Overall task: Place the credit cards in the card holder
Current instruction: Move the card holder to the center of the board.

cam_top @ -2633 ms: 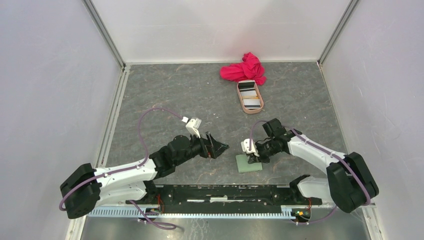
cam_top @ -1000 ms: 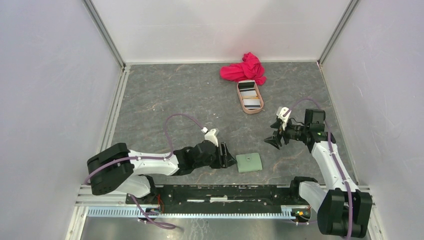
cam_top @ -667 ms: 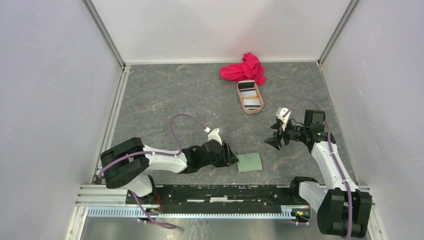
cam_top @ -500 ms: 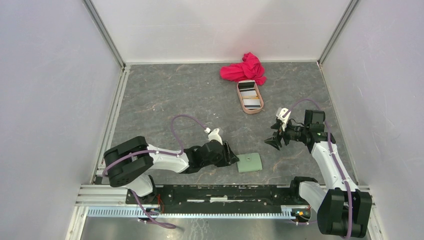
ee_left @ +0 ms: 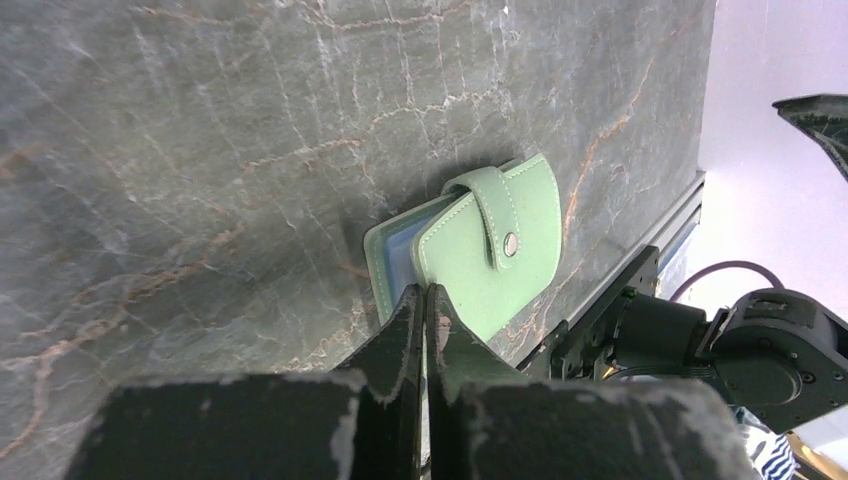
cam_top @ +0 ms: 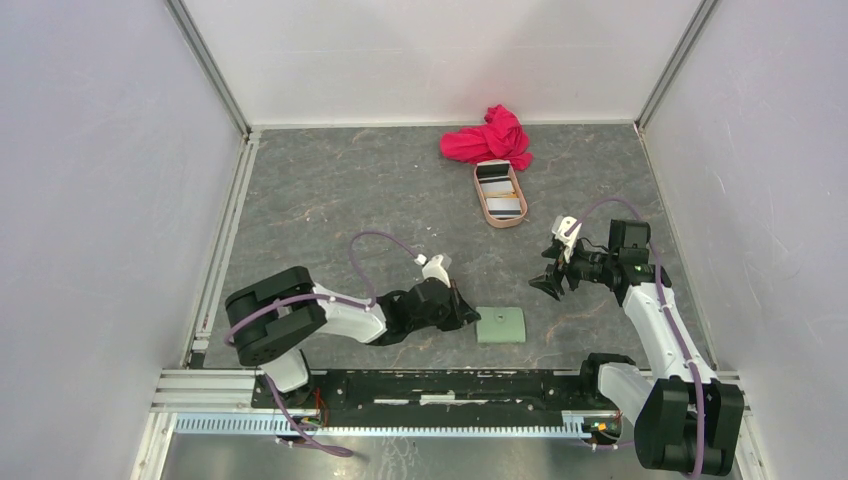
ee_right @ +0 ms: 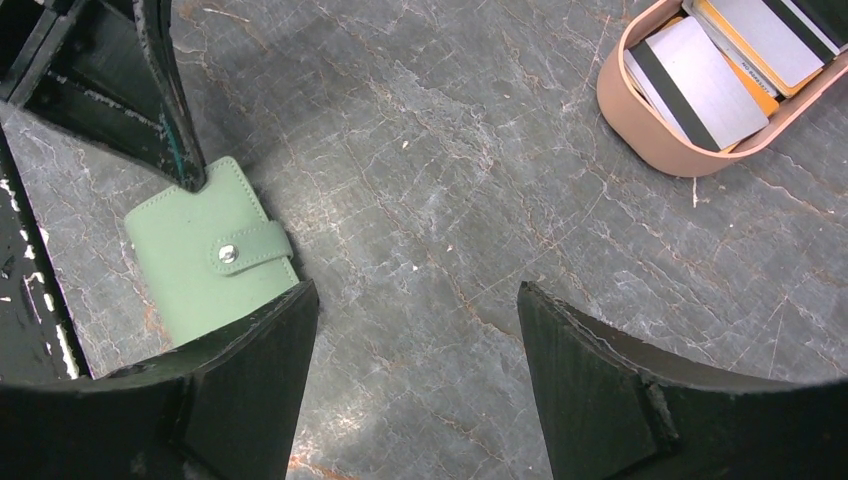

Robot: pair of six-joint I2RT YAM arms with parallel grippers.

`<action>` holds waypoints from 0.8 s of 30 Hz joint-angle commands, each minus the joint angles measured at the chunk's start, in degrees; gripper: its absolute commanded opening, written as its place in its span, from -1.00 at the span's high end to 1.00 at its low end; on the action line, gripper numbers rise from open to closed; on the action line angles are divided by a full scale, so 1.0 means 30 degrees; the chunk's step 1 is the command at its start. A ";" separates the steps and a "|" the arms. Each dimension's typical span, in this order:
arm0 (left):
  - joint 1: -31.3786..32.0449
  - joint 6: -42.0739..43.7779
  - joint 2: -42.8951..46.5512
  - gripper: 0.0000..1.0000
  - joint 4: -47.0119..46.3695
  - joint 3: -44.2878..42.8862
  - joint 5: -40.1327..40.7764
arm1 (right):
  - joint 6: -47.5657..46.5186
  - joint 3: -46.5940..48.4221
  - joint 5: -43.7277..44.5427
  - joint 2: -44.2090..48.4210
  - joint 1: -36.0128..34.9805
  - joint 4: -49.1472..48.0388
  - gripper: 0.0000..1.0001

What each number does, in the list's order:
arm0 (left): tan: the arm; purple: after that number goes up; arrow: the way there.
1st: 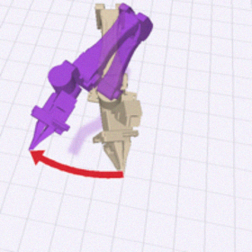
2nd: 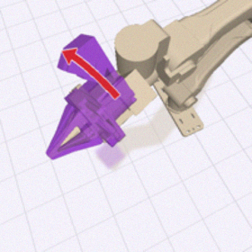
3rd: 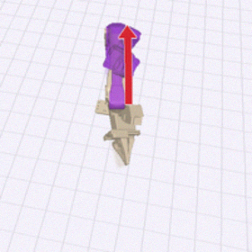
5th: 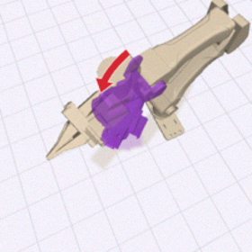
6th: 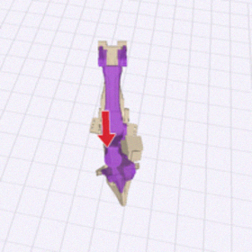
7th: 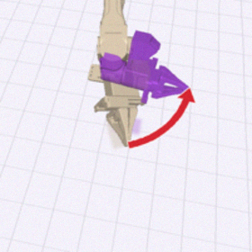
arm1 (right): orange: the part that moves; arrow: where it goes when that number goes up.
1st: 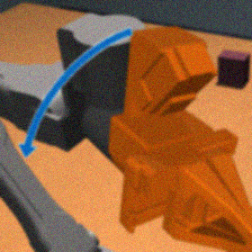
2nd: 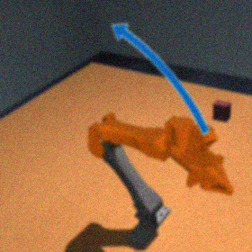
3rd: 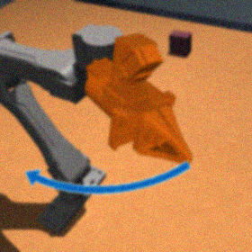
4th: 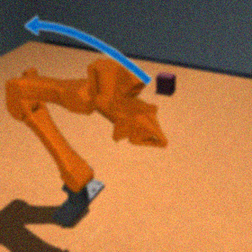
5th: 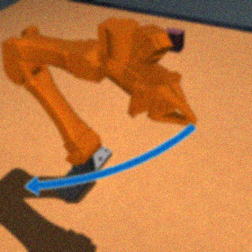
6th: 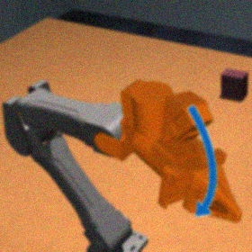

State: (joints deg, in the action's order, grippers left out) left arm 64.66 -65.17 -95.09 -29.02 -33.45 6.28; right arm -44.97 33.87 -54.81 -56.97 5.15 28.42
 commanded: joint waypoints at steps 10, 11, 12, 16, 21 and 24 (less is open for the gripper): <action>-0.8051 0.2500 0.5321 0.96 0.2335 0.0661 0.0495 | -0.0390 -0.0017 0.0161 0.0261 0.0085 0.0142 -0.59; -0.8499 0.2111 0.5449 0.96 0.2155 0.0974 0.0763 | -0.0391 -0.0038 0.0163 0.0247 0.0100 0.0156 -0.59; -0.8889 0.1433 0.5521 0.96 0.1694 0.1415 0.1053 | -0.0391 -0.0039 0.0191 0.0267 0.0075 0.0133 -0.60; -0.9525 -0.0600 0.5143 0.87 -0.1617 0.3471 0.2084 | -0.0413 -0.0068 0.0250 0.0228 0.0071 0.0135 -0.60; -0.9543 0.0342 0.5065 0.12 -0.1110 0.3518 -0.0072 | -0.0493 -0.0098 0.0447 0.0195 0.0088 0.0163 -0.60; -0.9543 0.2141 0.7948 -0.15 0.2051 0.3542 0.0113 | -0.0501 -0.0083 0.0486 0.0178 0.0092 0.0164 -0.60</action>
State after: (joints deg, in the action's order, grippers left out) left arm 36.03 -64.20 -79.85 -27.88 -22.15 7.38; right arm -45.56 33.85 -53.67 -56.95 5.15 28.80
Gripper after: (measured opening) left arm 0.518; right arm 0.800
